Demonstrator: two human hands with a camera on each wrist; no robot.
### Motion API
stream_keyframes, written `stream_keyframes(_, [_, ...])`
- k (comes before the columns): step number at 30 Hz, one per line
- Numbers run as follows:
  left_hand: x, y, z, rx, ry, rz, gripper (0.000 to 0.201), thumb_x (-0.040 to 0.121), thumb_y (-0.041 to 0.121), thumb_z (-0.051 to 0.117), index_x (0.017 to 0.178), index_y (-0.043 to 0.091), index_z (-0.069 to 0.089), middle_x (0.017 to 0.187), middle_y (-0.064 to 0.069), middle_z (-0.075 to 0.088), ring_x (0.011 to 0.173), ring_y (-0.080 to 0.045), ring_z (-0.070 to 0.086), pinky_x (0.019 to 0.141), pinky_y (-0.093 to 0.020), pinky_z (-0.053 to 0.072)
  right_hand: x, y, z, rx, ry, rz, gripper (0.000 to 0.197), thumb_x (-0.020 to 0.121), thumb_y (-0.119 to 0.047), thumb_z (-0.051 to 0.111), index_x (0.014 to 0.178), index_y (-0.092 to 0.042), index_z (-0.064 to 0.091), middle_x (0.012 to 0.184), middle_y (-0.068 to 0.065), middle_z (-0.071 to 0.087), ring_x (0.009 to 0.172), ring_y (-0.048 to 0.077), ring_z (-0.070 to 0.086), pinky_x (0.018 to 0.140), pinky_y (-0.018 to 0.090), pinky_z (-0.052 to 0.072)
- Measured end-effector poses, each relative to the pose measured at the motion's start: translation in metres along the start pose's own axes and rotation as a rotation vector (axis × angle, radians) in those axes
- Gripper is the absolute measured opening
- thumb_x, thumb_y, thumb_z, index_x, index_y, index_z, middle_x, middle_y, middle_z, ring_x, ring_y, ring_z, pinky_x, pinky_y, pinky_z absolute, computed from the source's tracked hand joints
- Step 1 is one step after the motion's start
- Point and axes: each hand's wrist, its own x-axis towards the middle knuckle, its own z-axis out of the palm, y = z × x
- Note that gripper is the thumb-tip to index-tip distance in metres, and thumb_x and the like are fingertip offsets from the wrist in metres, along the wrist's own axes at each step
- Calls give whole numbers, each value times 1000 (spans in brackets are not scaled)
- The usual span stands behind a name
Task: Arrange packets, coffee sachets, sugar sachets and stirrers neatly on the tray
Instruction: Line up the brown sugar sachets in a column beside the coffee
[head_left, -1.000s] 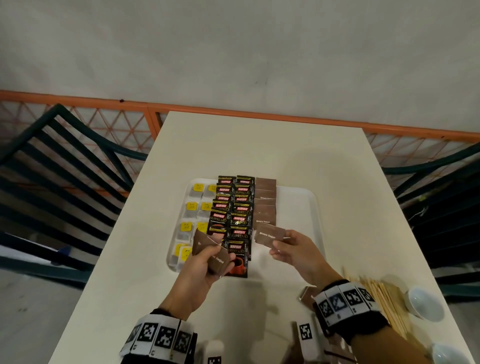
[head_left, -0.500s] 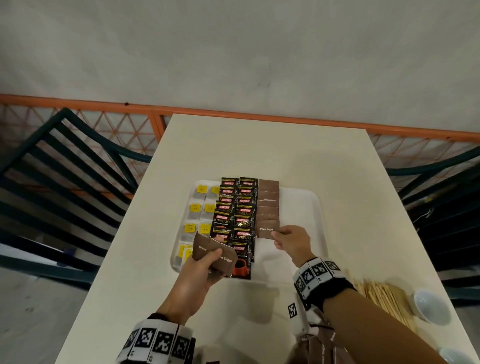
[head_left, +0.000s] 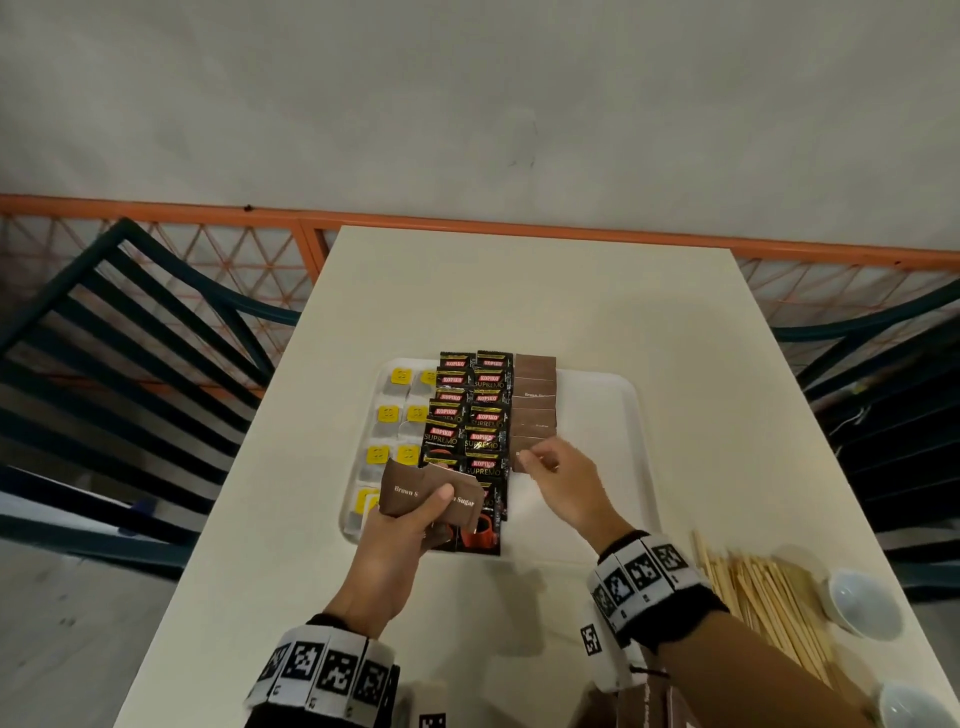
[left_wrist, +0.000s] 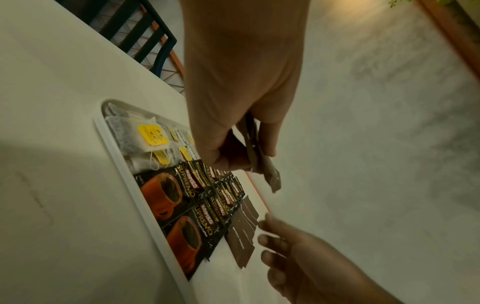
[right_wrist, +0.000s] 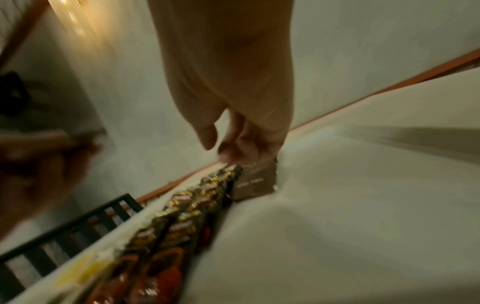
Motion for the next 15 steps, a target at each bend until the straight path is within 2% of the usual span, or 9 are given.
stream_keyframes(2, [1, -1, 1, -1, -2, 13, 16, 85, 4, 61, 92, 17, 67, 77, 2, 75, 76, -14, 68, 71, -30, 50, -16, -16, -3, 50, -282, -24, 30, 94, -40, 44, 98, -14, 58, 86, -3, 61, 75, 12, 57, 66, 23, 45])
stream_keyframes(4, [2, -4, 1, -16, 10, -2, 16, 84, 3, 62, 94, 14, 67, 77, 0, 75, 74, -14, 69, 69, -29, 51, -28, -23, 0, 156, -453, -23, 28, 93, -41, 47, 99, -16, 58, 87, -3, 63, 74, 11, 61, 59, 19, 46])
stream_keyframes(8, [5, -9, 1, 9, 21, -28, 15, 83, 3, 64, 92, 14, 67, 74, 0, 74, 78, -19, 67, 71, -32, 52, -36, -24, 7, 396, -434, 11, 9, 89, -18, 59, 97, -15, 60, 89, 2, 63, 72, 11, 61, 62, 20, 53])
stream_keyframes(10, [5, -10, 0, 41, 1, -36, 16, 83, 4, 63, 94, 14, 66, 73, 2, 74, 77, -18, 66, 70, -32, 51, -36, -21, 7, 474, -460, 19, 8, 87, -11, 60, 92, -17, 63, 89, 4, 64, 76, 13, 61, 64, 20, 54])
stream_keyframes(12, [4, -11, -1, 66, -7, -42, 17, 82, 4, 64, 95, 15, 65, 72, 2, 74, 74, -16, 67, 66, -29, 50, -36, -18, 5, 497, -463, 48, 7, 84, -8, 64, 87, -15, 64, 85, 6, 64, 75, 14, 62, 64, 19, 54])
stream_keyframes(15, [4, -12, 0, 97, 3, -27, 17, 81, 4, 66, 94, 14, 65, 76, -2, 72, 75, -18, 66, 62, -28, 49, -34, -16, 3, 457, -383, 65, 7, 78, -10, 71, 80, -10, 64, 72, 6, 64, 63, 10, 60, 59, 17, 52])
